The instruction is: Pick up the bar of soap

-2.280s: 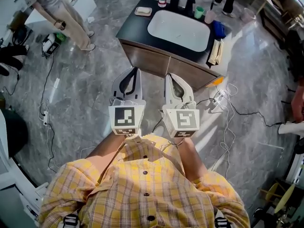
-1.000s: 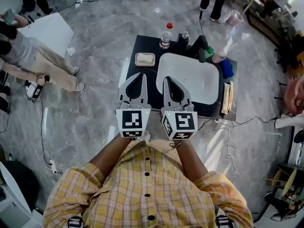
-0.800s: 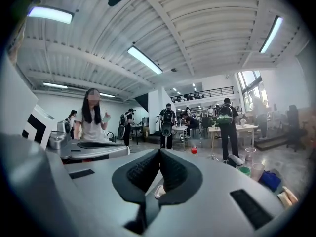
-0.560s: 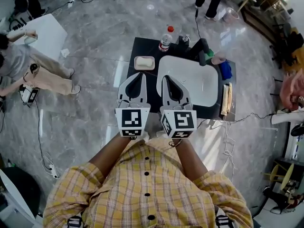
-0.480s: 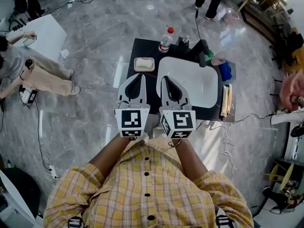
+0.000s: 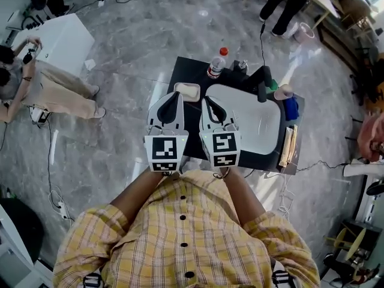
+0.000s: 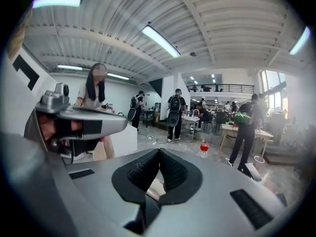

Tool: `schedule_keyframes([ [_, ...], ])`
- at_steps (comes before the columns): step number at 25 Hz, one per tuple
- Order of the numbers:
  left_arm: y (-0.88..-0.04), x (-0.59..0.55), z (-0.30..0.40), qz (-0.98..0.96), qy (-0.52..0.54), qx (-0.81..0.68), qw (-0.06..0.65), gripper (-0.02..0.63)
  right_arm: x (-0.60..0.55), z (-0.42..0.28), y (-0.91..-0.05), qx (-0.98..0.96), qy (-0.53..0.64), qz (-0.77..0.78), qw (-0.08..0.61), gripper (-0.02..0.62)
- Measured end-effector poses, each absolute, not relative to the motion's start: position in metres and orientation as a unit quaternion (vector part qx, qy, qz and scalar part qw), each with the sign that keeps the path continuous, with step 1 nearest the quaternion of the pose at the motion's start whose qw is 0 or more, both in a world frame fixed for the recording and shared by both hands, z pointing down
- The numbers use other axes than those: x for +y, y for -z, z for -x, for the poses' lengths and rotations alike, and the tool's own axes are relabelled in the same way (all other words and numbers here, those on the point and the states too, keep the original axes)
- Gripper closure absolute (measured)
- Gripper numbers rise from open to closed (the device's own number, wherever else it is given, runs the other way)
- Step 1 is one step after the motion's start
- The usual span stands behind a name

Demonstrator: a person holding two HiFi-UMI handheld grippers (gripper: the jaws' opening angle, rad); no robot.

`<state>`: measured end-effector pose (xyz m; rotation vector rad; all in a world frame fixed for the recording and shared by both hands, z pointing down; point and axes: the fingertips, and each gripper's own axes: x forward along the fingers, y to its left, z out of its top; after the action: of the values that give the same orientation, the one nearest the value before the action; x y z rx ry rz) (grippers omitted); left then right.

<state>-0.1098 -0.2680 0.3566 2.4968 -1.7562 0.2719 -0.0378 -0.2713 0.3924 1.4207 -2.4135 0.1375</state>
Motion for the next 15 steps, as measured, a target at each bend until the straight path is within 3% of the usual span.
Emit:
schedule_keyframes([
  [13, -0.383, -0.307, 0.132, -0.774, -0.112, -0.621, 0.049, 0.595, -0.356, 0.075, -0.552, -0.854, 0.104, -0.212, 0.464, 0.574],
  [15, -0.387, -0.309, 0.139, -0.768, -0.115, -0.627, 0.052, 0.595, -0.358, 0.076, -0.577, -0.84, 0.113, -0.167, 0.504, 0.499],
])
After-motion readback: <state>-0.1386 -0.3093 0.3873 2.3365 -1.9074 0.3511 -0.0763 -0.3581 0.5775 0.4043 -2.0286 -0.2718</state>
